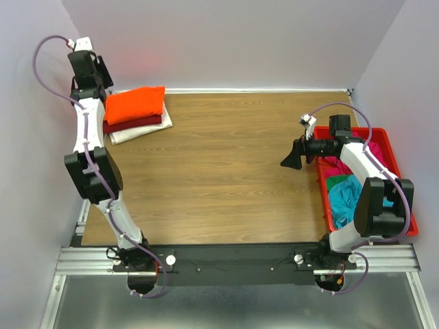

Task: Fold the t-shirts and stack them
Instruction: Reset both grippers

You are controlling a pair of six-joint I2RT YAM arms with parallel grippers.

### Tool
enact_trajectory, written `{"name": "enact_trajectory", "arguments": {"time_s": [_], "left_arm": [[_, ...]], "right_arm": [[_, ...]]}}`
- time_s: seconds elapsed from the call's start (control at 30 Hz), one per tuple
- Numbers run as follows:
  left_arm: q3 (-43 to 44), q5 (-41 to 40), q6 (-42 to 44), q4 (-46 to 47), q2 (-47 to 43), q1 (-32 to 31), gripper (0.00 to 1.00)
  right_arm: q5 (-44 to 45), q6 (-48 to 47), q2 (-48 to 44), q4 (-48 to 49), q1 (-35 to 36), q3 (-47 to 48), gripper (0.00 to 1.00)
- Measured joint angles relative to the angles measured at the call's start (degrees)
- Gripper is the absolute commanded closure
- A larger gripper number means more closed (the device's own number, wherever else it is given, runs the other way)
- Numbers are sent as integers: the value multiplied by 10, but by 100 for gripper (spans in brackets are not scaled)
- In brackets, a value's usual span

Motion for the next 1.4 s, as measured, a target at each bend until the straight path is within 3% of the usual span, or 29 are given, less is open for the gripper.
{"name": "enact_trajectory", "arguments": {"time_s": [0.1, 0.17, 0.33, 0.5, 0.53, 0.9, 1.13, 1.4], "left_arm": [[-24, 36, 5, 33, -61, -4, 47], [-62, 57, 8, 55, -99, -4, 38], [-235, 101, 17, 98, -204, -10, 35], [-362, 106, 30, 106, -304, -75, 32], [-377, 110, 31, 105, -321, -84, 3], [-522, 119, 38, 153, -568, -116, 2], [-595, 122, 17, 174, -629, -116, 2], [-608, 140, 13, 176, -656, -116, 2]], "right_arm": [[0, -1, 0, 0, 0, 0, 6], [4, -3, 0, 0, 0, 0, 6], [30, -16, -6, -2, 0, 0, 4], [77, -28, -35, -2, -6, 1, 0], [91, -29, -43, -2, -9, 2, 0], [284, 43, -202, 20, -14, 20, 0], [406, 173, -296, 53, -15, 21, 0], [534, 295, -313, 80, -15, 19, 0]]}}
